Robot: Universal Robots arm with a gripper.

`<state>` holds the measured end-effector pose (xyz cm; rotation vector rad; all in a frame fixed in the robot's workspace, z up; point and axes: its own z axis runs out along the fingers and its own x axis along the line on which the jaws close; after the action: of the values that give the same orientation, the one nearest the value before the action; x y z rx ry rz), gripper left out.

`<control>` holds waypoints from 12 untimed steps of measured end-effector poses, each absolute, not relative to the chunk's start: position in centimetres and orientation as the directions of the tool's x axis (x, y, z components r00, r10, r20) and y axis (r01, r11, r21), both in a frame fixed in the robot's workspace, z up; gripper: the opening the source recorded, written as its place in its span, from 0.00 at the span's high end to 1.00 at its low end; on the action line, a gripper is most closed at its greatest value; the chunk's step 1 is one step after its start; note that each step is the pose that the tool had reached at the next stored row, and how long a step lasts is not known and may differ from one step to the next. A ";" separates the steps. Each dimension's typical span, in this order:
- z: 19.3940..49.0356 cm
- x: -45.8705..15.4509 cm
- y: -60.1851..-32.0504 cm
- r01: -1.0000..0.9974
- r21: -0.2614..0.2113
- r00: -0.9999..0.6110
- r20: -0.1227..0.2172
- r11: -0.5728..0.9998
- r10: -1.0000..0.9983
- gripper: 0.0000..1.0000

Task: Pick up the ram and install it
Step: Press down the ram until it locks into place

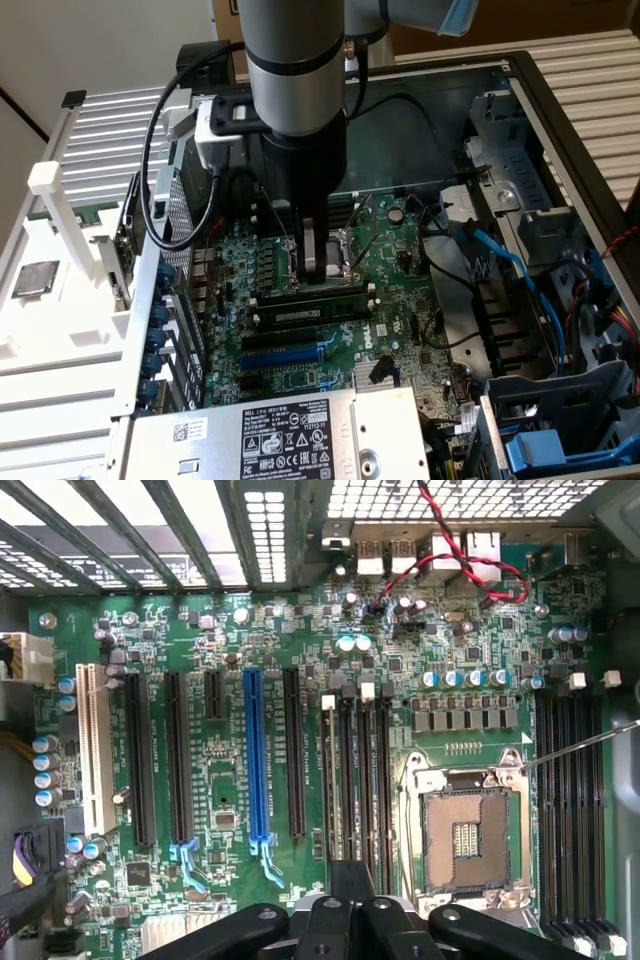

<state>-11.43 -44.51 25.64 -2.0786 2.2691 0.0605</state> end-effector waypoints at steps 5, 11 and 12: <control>25.5 -11.4 -44.5 -0.985 -0.014 -0.169 -0.074 0.171 -0.983 0.90; 25.4 -11.4 -44.5 -0.962 -0.014 -0.272 -0.074 0.273 -0.960 0.90; 25.4 -11.4 -44.5 -0.958 -0.014 -0.286 -0.074 0.287 -0.956 0.90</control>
<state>-11.43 -44.51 25.43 -1.8355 2.4655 0.0502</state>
